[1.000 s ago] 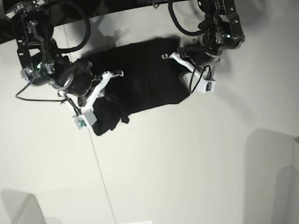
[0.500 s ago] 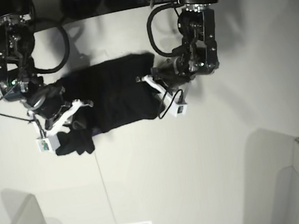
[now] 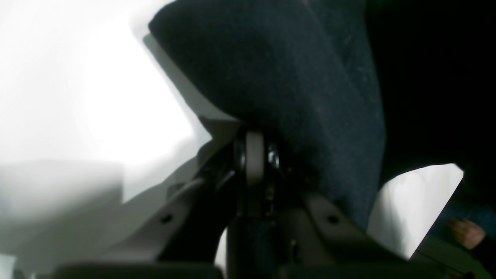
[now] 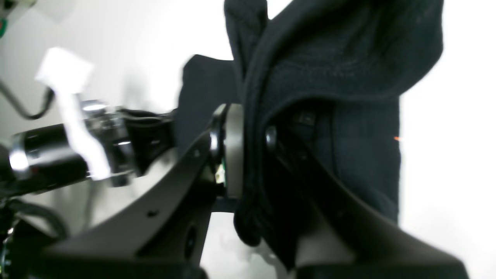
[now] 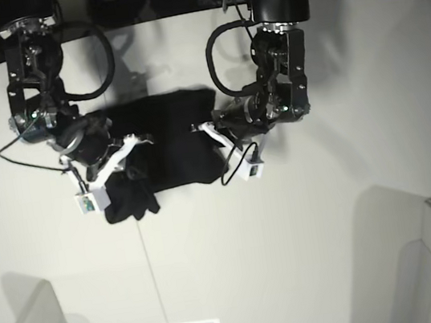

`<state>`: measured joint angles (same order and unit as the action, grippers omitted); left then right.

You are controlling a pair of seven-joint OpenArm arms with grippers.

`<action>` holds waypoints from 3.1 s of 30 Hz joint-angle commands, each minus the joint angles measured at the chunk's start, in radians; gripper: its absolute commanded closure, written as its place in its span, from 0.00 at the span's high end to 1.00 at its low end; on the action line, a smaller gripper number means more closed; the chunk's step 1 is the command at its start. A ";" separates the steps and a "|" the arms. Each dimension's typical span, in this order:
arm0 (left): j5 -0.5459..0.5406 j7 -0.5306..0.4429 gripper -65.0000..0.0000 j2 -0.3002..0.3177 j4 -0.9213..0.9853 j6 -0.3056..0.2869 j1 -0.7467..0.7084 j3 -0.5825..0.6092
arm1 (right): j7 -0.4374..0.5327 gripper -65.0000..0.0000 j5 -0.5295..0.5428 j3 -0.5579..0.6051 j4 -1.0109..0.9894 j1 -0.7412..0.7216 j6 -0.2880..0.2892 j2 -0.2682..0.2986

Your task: Fold the T-shirt properly

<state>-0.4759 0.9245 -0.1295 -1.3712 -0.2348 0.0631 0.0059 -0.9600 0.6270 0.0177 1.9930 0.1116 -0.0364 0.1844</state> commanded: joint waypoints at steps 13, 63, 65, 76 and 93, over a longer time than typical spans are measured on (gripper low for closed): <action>-0.019 -0.011 0.00 -0.006 -0.023 -0.008 0.008 -0.001 | 0.026 0.00 0.011 0.041 -0.076 -0.013 0.013 -0.082; -0.469 0.207 0.00 0.353 -0.449 0.045 -0.299 -0.547 | 0.143 0.61 0.011 0.275 -0.237 -0.063 0.016 -0.164; -0.472 0.209 0.00 0.360 -0.449 0.044 -0.299 -0.576 | 0.141 0.61 0.011 0.328 -0.238 -0.094 0.014 -0.167; -0.470 0.210 0.00 0.354 -0.448 0.042 -0.299 -0.527 | 0.146 0.61 0.006 0.503 -0.202 -0.181 -0.035 -0.153; -0.472 0.204 0.69 0.184 -0.472 0.033 -0.289 -0.237 | 0.149 0.00 0.008 -0.084 -0.018 0.010 -0.030 -0.009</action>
<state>-0.9215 1.1393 0.0551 -1.8259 -0.1951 -0.2348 -0.2317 -0.8345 0.6250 -0.0624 1.9575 0.1329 -0.0711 0.1680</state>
